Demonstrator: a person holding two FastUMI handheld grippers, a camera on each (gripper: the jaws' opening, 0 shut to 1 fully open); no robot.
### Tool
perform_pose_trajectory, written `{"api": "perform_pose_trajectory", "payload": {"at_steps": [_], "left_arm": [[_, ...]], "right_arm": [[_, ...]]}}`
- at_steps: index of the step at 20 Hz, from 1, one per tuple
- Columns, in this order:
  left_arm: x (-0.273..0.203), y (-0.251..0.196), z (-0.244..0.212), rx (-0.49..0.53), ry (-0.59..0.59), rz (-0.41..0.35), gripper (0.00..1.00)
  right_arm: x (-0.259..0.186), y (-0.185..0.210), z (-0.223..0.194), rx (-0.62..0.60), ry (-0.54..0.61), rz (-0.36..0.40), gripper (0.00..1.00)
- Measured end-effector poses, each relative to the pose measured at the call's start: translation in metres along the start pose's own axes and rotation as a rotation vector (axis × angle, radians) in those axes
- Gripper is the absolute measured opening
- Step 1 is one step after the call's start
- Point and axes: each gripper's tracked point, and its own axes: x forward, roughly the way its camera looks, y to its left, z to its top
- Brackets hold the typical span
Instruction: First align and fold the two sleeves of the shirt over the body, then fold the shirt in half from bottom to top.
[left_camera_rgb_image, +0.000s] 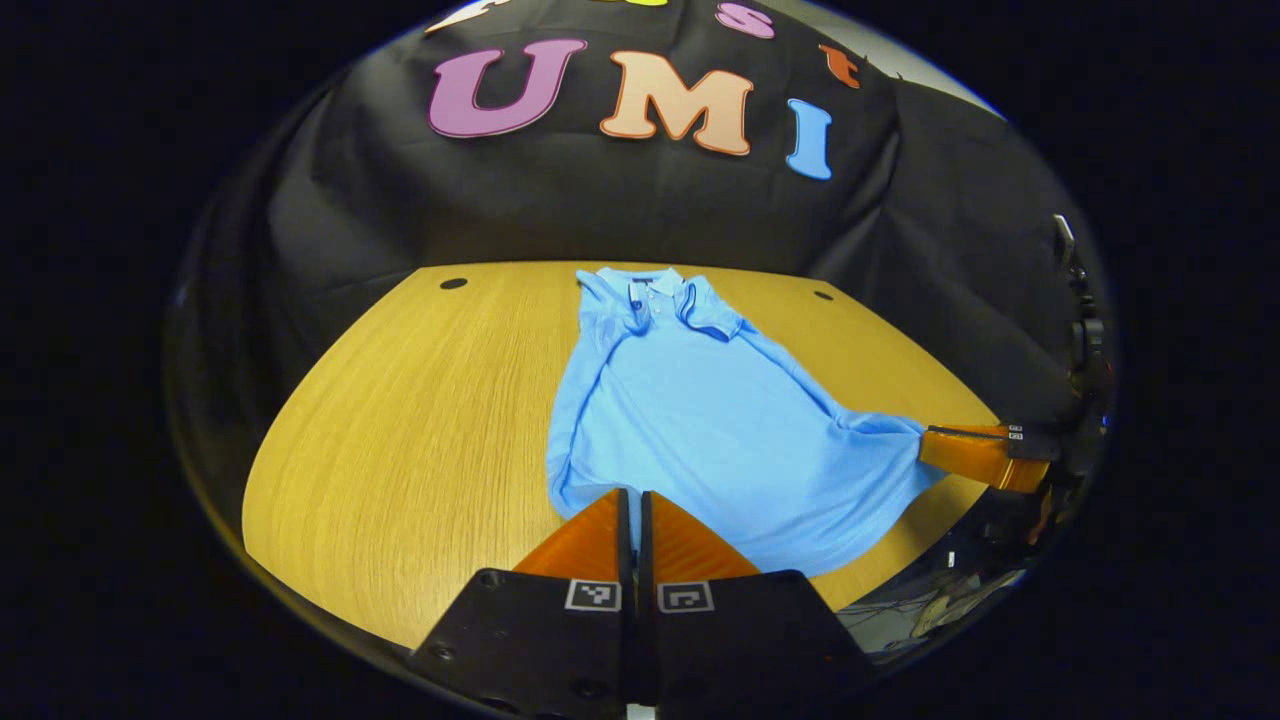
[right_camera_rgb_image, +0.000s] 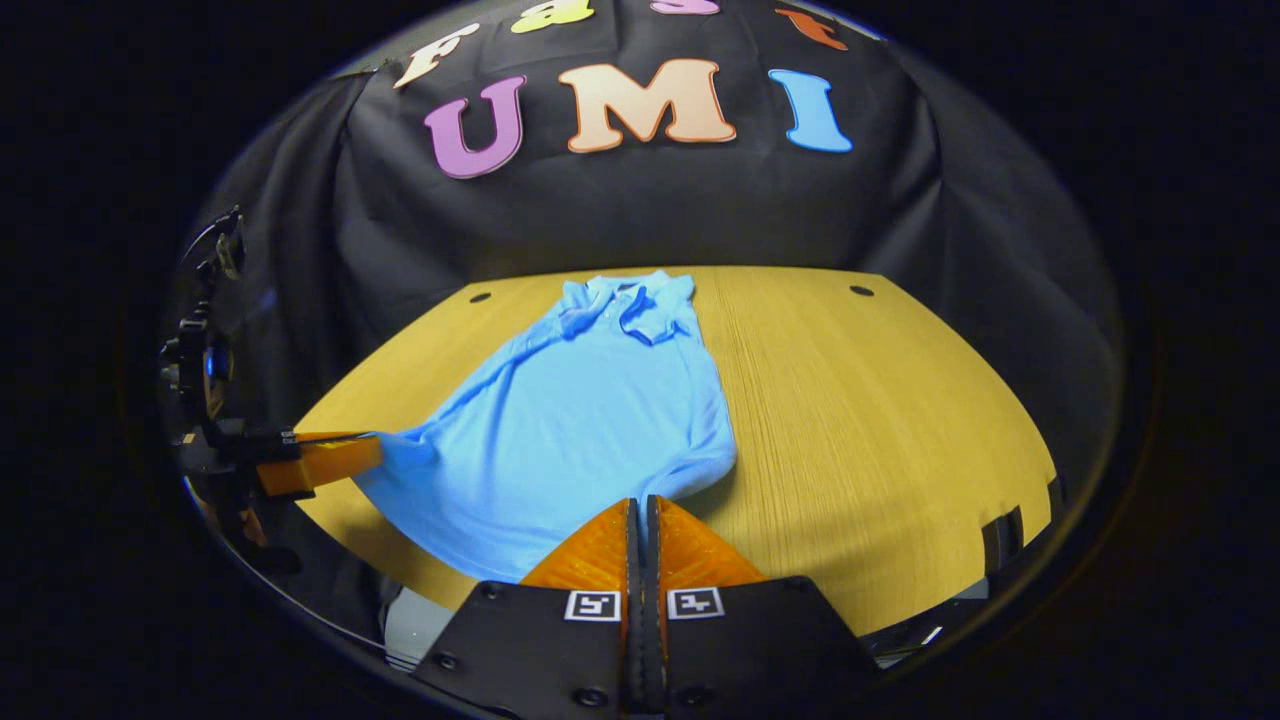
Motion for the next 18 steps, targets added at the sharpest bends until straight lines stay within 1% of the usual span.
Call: {"api": "perform_pose_trajectory", "payload": {"at_steps": [1,2,3,5,8,13,18], "left_arm": [[0.001,0.0,0.012,-0.008,-0.013,-0.002,0.0],[0.003,0.003,0.024,-0.012,-0.028,0.006,0.0],[0.006,0.004,0.036,-0.021,-0.042,0.006,0.0],[0.01,0.004,0.061,-0.034,-0.07,0.002,0.0],[0.025,0.012,0.104,-0.003,-0.124,0.022,0.0],[0.07,0.016,0.163,0.012,-0.166,0.038,0.0],[0.129,0.023,0.204,-0.005,-0.169,0.058,0.0]], "right_arm": [[0.001,0.002,0.015,0.002,-0.025,0.006,0.03],[0.003,0.002,0.028,0.002,-0.048,0.011,0.06],[0.006,0.002,0.043,0.005,-0.069,0.017,0.03],[0.016,0.005,0.071,0.018,-0.109,0.032,0.03],[0.037,0.011,0.109,0.025,-0.151,0.075,0.03],[0.085,0.008,0.163,0.035,-0.188,0.123,0.03],[0.144,-0.009,0.202,0.066,-0.199,0.128,0.03]]}}
